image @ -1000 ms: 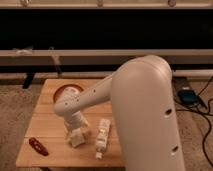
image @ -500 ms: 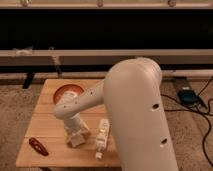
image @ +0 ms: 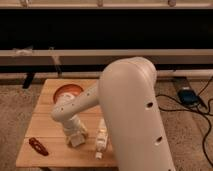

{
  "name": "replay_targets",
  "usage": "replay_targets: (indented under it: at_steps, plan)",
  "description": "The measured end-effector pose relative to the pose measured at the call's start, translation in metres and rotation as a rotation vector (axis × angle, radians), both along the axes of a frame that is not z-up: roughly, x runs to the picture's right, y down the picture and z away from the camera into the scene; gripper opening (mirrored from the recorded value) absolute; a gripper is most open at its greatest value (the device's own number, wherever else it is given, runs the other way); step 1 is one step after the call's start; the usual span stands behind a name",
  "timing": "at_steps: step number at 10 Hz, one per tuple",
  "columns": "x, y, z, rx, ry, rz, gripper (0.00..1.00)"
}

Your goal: Place the white sponge in the ceramic cup

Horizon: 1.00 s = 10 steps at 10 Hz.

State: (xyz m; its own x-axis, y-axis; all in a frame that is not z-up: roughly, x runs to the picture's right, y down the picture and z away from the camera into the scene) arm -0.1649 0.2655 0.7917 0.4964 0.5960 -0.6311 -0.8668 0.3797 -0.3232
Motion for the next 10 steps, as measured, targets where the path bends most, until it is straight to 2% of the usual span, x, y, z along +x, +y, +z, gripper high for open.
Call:
replay_targets:
  at_steps: [3,4,6,7,8,10]
  plan:
    - [0.005,-0.006,-0.007,0.012,-0.002,0.001,0.26]
    - [0.008,-0.012,-0.013,0.017,-0.007,0.008,0.16]
    - [0.018,-0.029,-0.033,0.029,-0.010,0.019,0.01]
    - [0.024,-0.039,-0.045,0.040,-0.009,0.024,0.00]
    - [0.039,-0.056,-0.065,0.061,-0.007,0.033,0.00]
    - [0.073,-0.075,-0.089,0.093,0.005,0.055,0.00]
